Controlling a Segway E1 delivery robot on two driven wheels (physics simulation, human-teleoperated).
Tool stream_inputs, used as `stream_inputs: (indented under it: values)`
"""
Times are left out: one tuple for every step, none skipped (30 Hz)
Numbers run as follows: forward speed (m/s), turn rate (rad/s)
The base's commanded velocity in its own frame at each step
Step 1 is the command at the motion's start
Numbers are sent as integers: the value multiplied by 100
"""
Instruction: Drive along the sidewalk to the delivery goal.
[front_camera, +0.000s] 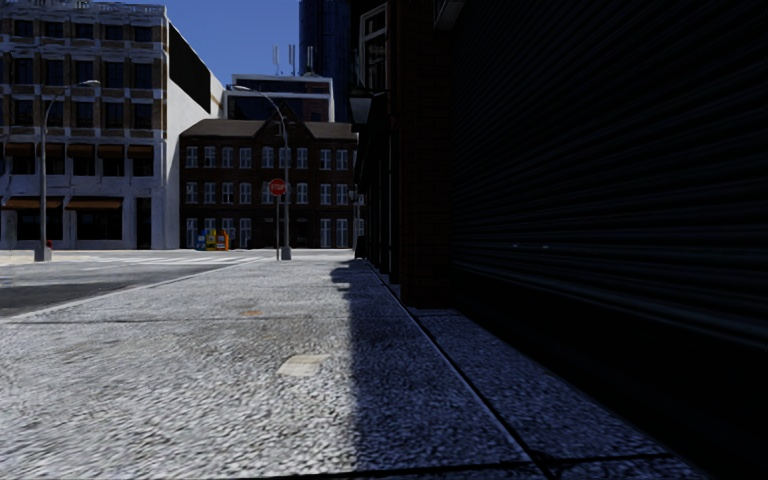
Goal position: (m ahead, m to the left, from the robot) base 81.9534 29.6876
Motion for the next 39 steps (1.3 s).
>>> stream_inputs:
  values:
    - [-18,59]
    - [-18,59]
    - [-18,59]
    - [-18,57]
    - [-1,54]
    - [0,52]
    - [0,51]
    - [0,50]
    - [0,49]
    - [2,38]
    - [32,31]
    - [54,26]
    - [71,25]
    - [80,24]
    - [82,23]
    - [82,23]
    - [83,23]
    - [83,22]
    - [83,17]
    - [84,10]
    - [84,0]
    - [84,0]
    - [84,0]
    - [85,0]
    - [109,0]
    - [109,0]
    - [200,0]
    - [200,0]
    - [200,0]
    - [200,0]
    - [200,0]
    - [200,0]
    - [200,0]
    - [200,0]
    - [200,0]
    - [200,0]
    - [200,0]
    - [200,0]
    - [200,0]
